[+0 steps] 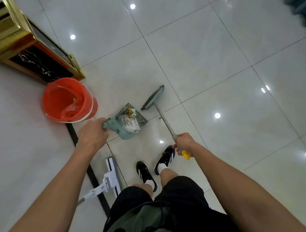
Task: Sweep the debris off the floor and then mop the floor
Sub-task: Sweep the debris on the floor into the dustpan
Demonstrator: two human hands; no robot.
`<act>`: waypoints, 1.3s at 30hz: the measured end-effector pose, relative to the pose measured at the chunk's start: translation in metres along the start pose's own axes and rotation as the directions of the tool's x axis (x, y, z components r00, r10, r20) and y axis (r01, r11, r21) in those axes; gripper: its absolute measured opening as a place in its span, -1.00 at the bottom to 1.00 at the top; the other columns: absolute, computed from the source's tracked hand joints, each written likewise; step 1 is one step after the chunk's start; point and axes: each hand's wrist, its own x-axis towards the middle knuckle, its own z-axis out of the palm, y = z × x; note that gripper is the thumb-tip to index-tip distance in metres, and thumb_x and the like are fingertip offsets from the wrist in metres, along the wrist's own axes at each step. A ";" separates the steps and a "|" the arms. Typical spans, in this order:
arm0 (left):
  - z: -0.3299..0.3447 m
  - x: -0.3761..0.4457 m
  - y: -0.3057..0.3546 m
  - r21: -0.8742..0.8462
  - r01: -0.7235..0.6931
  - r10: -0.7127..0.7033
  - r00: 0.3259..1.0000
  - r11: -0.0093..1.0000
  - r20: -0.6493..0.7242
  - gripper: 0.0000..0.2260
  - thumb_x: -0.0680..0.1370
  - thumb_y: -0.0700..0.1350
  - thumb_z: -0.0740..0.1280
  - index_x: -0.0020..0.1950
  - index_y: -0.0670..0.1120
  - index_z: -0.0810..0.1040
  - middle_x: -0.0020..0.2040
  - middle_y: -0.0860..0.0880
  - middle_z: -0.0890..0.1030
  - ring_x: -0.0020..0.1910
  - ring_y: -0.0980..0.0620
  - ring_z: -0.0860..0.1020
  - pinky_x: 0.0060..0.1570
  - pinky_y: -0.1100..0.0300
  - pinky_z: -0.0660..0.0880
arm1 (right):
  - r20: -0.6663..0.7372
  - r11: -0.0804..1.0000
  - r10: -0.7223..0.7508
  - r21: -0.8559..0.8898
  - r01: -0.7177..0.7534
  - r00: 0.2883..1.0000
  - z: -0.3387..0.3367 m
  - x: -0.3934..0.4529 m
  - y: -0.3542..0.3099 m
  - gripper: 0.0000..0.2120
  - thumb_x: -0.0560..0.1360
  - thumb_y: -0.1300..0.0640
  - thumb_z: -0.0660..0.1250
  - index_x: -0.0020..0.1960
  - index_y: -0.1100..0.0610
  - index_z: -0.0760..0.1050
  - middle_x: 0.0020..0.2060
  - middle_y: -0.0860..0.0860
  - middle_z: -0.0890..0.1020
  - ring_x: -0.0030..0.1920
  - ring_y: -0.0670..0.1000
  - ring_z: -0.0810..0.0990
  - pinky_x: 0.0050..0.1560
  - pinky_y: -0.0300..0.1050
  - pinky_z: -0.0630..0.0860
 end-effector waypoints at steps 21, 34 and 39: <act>0.018 -0.032 -0.018 -0.018 -0.132 0.132 0.991 0.991 0.002 -0.85 0.48 -0.15 0.34 0.01 0.05 0.59 -0.22 -0.04 0.57 -0.24 -0.10 0.55 -0.18 0.03 0.55 | -0.193 0.897 -0.250 -0.415 0.152 0.949 -0.043 -0.079 0.082 -0.59 0.66 0.06 0.25 0.48 0.11 0.40 -0.22 0.15 0.58 -0.39 0.01 0.42 -0.52 -0.21 0.40; 0.042 -0.064 0.038 0.007 0.025 -0.025 0.999 1.000 -0.038 -0.86 0.46 -0.17 0.35 -0.02 0.01 0.61 -0.14 -0.13 0.64 -0.12 -0.23 0.61 -0.18 0.04 0.47 | -0.048 0.592 -0.333 -0.788 0.169 0.942 -0.138 -0.047 0.034 -0.68 0.64 0.05 0.24 0.33 0.15 0.54 -0.18 0.10 0.58 -0.35 0.04 0.50 -0.42 -0.14 0.47; 0.055 -0.079 0.083 0.057 0.094 -0.092 0.995 0.994 -0.045 -0.83 0.45 -0.17 0.35 -0.02 0.05 0.61 -0.15 -0.12 0.64 -0.14 -0.23 0.61 -0.24 0.07 0.46 | -0.029 0.430 -0.382 -0.891 0.150 0.924 -0.188 -0.034 0.021 -0.72 0.62 0.11 0.21 0.25 0.15 0.56 -0.17 0.04 0.55 -0.25 0.04 0.57 -0.23 -0.01 0.64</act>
